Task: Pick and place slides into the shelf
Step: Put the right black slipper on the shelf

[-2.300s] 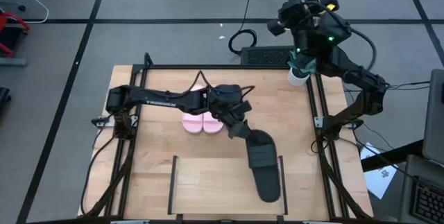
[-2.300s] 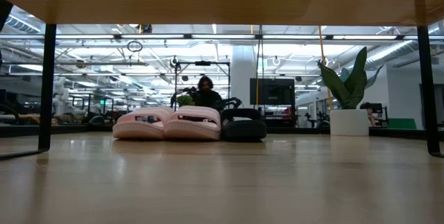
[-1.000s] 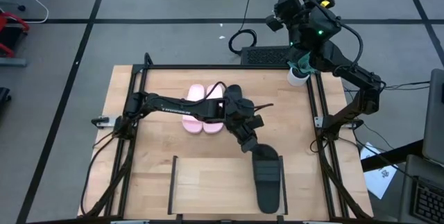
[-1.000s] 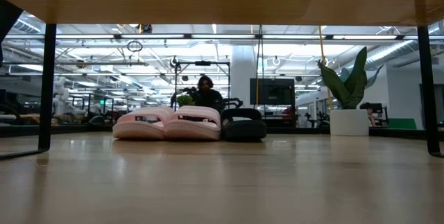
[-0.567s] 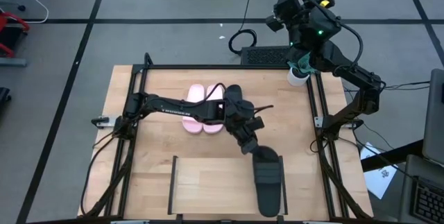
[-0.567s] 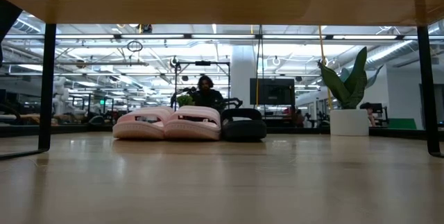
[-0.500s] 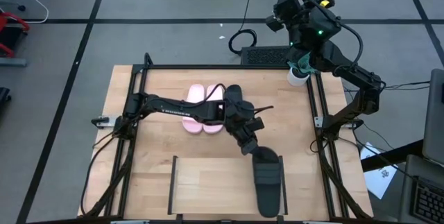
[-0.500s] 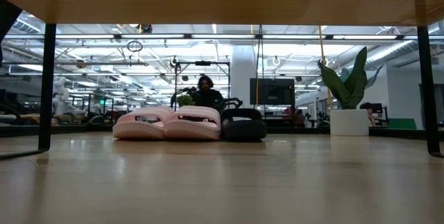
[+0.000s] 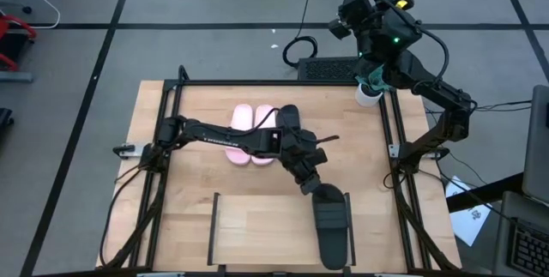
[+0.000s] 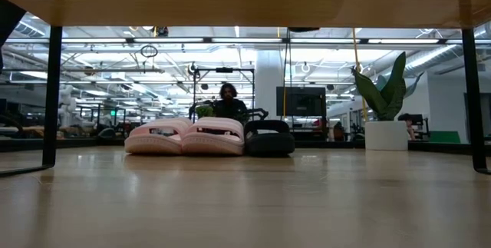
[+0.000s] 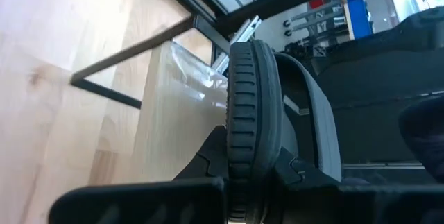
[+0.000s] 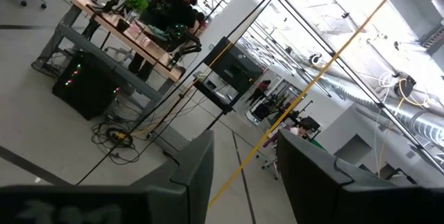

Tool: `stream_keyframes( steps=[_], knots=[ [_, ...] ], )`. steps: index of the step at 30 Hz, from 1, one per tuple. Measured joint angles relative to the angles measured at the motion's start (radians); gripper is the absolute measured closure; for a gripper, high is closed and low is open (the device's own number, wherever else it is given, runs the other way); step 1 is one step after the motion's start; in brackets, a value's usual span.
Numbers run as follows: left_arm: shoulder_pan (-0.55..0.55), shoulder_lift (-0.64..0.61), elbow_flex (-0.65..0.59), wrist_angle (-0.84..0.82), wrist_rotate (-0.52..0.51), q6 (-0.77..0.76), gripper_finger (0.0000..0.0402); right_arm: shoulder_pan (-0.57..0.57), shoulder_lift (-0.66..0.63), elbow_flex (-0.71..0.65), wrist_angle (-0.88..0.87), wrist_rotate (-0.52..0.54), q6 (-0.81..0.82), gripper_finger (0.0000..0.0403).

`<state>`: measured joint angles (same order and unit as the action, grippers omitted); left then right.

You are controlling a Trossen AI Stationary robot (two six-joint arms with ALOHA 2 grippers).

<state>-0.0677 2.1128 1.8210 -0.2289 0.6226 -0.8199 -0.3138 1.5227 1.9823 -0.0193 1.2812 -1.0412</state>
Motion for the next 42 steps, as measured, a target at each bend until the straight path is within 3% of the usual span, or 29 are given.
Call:
stream_keyframes(
  steps=[6,16,23,32,42],
  knots=[
    [0.0,0.007,0.0,-0.007,0.026,-0.009,0.0379,0.0,0.0,0.0,0.0,0.001,-0.003,0.0257],
    [0.002,0.007,0.0,-0.061,-0.02,-0.002,0.0378,0.0,0.0,0.0,-0.001,0.0,-0.018,0.0257],
    [0.003,0.007,0.0,-0.072,-0.035,-0.003,0.0329,0.0,0.0,0.0,0.0,0.0,-0.018,0.0257],
    [0.004,0.007,0.0,-0.071,-0.045,0.03,0.035,0.0,0.0,0.0,0.0,-0.003,-0.018,0.0257],
    [0.006,0.007,0.0,-0.075,-0.047,0.06,0.0329,0.0,0.0,0.0,0.0,-0.004,-0.018,0.0257]
  ],
)
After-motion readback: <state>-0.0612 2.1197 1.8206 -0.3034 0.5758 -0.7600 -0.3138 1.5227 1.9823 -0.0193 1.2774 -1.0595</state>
